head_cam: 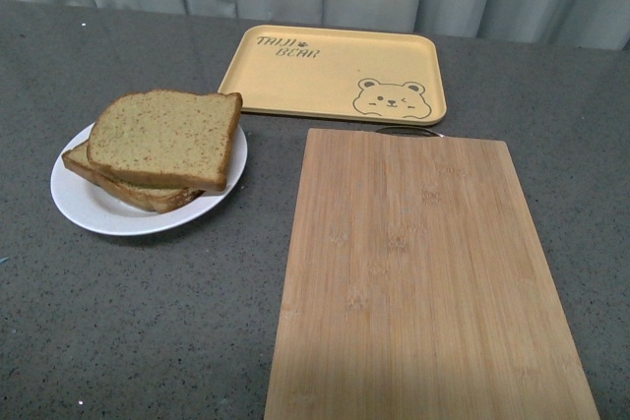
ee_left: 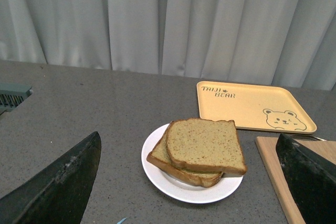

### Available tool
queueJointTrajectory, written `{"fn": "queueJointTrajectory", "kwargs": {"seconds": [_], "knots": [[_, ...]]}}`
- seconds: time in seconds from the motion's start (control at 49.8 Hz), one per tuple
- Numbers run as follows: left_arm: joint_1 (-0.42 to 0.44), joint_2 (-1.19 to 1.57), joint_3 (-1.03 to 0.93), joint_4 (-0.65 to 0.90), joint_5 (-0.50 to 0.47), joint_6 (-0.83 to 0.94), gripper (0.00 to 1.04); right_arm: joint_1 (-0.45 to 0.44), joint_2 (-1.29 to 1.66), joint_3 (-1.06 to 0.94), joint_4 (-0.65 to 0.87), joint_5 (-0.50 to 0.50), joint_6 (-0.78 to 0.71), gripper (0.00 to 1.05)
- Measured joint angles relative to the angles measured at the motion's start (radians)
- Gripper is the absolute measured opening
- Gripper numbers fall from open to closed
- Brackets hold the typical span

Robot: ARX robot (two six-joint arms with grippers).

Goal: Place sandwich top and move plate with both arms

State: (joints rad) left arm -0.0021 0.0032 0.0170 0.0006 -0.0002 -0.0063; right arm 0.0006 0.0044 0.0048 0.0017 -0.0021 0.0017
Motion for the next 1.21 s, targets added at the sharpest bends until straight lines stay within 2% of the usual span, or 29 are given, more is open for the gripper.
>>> {"fn": "queueJointTrajectory", "kwargs": {"seconds": [0.08,0.121,0.181,0.301,0.442,0.603,0.824,0.984,1.205], "knots": [[-0.003,0.012,0.006,-0.024,-0.014,-0.014,0.98,0.0,0.0,0.0,0.0,0.0,0.0,0.79],[-0.011,0.09,0.052,-0.151,-0.043,-0.09,0.98,0.0,0.0,0.0,0.0,0.0,0.0,0.9],[-0.021,0.191,0.064,-0.172,-0.029,-0.166,0.98,0.0,0.0,0.0,0.0,0.0,0.001,0.97],[-0.04,0.377,0.082,-0.071,-0.011,-0.282,0.98,0.0,0.0,0.0,0.0,0.0,0.001,0.95],[-0.098,0.859,0.157,0.241,0.039,-0.561,0.98,0.0,0.0,0.0,0.0,0.0,0.0,0.95],[-0.055,1.36,0.27,0.495,0.072,-0.783,0.98,0.0,0.0,0.0,0.0,0.0,0.0,0.95],[-0.01,1.66,0.384,0.503,0.109,-0.875,0.98,0.0,0.0,0.0,0.0,0.0,0.0,0.95],[0.007,1.759,0.44,0.499,0.139,-0.914,0.98,0.0,0.0,0.0,0.0,0.0,0.0,0.95],[0.009,1.852,0.524,0.489,0.121,-0.969,0.98,0.0,0.0,0.0,0.0,0.0,0.001,0.95]]}}
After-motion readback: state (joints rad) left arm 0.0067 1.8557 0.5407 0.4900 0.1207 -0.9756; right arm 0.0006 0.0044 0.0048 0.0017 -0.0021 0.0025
